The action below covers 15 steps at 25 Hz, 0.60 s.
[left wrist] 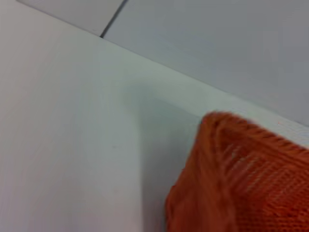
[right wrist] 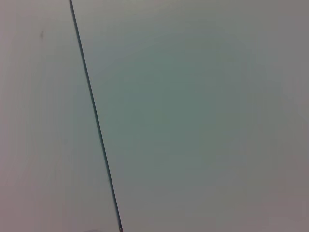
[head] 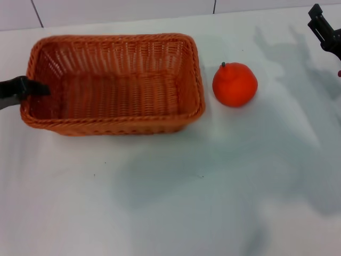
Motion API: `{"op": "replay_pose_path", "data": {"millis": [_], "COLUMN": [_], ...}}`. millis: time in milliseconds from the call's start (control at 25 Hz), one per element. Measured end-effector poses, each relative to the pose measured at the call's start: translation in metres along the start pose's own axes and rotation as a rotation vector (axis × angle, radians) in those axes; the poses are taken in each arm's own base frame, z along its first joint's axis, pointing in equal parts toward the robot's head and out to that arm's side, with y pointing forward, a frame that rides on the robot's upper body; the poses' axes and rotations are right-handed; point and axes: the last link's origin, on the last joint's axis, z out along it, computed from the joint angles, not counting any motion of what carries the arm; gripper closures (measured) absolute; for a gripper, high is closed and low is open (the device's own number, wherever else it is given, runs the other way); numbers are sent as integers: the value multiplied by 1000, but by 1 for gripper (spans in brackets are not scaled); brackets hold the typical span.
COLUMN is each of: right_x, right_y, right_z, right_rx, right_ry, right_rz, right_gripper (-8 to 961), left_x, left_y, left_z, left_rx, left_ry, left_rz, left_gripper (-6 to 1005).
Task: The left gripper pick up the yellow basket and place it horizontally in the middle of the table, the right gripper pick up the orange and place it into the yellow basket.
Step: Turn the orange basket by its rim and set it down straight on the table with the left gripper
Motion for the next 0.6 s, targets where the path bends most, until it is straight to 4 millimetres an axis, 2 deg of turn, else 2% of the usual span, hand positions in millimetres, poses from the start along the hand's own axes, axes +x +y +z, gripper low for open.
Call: {"op": "replay_pose_path", "data": {"millis": [320, 440, 600], "right_x": [-1, -1, -1], "right_y": [1, 1, 1], "right_z": [0, 0, 0], "right_rx": [-3, -5, -5], "right_ry": [-5, -9, -10], "right_rz": [-1, -1, -1], "right_gripper": [48, 50, 53], "left_x": [4, 6, 10], "left_y": [2, 3, 3], "left_z": [-2, -3, -6], "left_rx": [-4, -15, -9], "left_ry": [19, 36, 66], "left_rz": [5, 4, 16], "left_gripper": [703, 706, 568]}}
